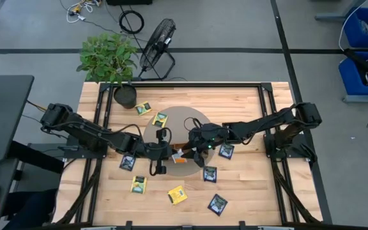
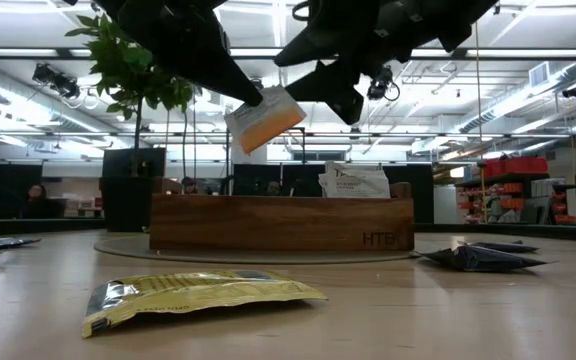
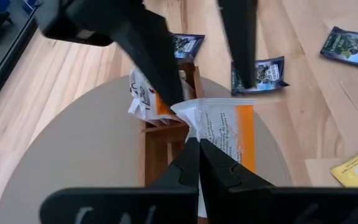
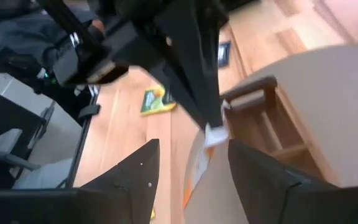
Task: Pick & Place Tea
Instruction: Put the white tea bag into the right section of the wooden organizer
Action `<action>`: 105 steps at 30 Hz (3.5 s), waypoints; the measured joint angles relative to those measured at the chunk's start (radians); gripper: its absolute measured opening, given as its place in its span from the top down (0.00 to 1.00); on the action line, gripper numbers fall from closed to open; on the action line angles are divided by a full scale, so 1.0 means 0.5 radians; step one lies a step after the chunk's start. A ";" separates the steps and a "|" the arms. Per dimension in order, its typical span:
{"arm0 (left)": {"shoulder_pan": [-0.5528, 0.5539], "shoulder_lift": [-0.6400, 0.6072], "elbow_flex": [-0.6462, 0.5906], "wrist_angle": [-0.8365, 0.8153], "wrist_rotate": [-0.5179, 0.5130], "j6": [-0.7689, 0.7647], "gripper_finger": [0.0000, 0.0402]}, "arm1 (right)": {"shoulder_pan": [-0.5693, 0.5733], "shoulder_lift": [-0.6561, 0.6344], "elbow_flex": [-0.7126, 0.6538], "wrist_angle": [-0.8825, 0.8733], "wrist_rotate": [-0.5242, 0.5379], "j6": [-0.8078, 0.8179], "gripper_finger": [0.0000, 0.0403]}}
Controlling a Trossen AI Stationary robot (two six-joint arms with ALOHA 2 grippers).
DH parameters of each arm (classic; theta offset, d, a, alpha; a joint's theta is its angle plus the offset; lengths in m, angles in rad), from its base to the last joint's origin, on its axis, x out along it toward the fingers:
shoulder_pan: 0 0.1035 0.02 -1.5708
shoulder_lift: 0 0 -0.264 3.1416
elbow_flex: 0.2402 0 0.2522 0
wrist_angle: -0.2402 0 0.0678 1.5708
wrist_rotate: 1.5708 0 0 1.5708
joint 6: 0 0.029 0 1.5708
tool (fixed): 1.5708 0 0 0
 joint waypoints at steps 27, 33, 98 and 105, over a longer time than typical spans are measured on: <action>0.015 -0.001 0.000 0.096 0.001 0.088 1.00 | -0.062 0.011 -0.002 -0.017 -0.034 0.028 0.63; 0.018 0.000 0.000 0.096 0.000 0.089 1.00 | -0.062 0.011 -0.002 -0.010 -0.044 0.017 0.79; -0.509 -1.146 -1.555 1.956 0.016 0.002 0.87 | 0.370 -0.458 -1.198 1.242 1.037 -0.931 1.00; -0.508 -1.268 -1.605 1.926 0.015 0.045 0.87 | 0.325 -0.330 -1.197 1.368 1.010 -0.987 1.00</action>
